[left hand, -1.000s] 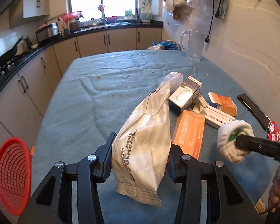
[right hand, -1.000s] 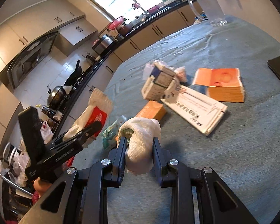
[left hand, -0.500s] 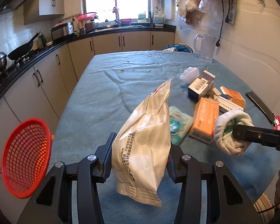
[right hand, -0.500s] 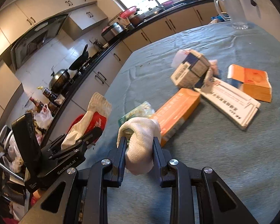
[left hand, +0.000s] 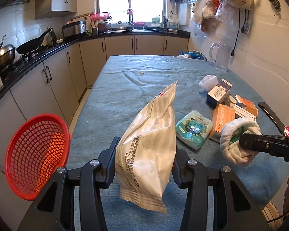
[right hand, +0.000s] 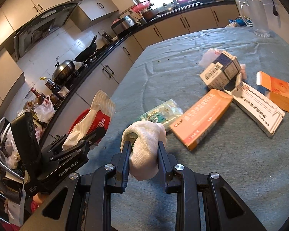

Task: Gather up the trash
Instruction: 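Carry the white bag and white cloth with both tools over the red basket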

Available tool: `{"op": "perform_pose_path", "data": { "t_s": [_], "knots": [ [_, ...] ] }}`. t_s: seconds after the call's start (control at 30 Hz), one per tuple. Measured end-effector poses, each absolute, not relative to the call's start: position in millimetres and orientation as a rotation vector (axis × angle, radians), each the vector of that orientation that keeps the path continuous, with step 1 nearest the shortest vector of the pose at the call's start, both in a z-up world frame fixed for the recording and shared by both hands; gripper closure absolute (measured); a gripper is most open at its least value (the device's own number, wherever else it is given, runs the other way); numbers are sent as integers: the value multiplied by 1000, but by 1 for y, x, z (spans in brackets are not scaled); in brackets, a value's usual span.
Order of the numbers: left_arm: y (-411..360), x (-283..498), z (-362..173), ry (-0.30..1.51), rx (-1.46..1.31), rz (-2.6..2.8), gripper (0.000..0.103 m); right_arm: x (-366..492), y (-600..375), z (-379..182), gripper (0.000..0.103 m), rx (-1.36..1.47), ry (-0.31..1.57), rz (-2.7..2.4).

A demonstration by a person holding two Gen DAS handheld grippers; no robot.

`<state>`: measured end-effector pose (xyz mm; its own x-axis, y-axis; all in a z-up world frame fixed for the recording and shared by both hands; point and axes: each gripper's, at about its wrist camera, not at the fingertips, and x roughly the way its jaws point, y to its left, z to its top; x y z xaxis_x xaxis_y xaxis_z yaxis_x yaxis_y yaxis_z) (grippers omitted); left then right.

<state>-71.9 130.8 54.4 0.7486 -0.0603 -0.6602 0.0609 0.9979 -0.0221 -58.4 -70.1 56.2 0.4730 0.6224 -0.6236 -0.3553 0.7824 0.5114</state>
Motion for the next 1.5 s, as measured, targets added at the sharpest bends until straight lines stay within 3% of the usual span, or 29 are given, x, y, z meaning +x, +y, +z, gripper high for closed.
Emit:
{"op": "perform_pose_path", "data": {
  "t_s": [0.37,0.97,1.5],
  "knots": [
    [163,-83,62,696,-50,-27,57,-51,-29,66,75,275,904,650],
    [282,-121,80,624,-194,182,57,-40,52,80,75,195,915,776],
    [354,-114,45,693,-340,248,57,-20,151,82,75,129,960,881]
  ]
}}
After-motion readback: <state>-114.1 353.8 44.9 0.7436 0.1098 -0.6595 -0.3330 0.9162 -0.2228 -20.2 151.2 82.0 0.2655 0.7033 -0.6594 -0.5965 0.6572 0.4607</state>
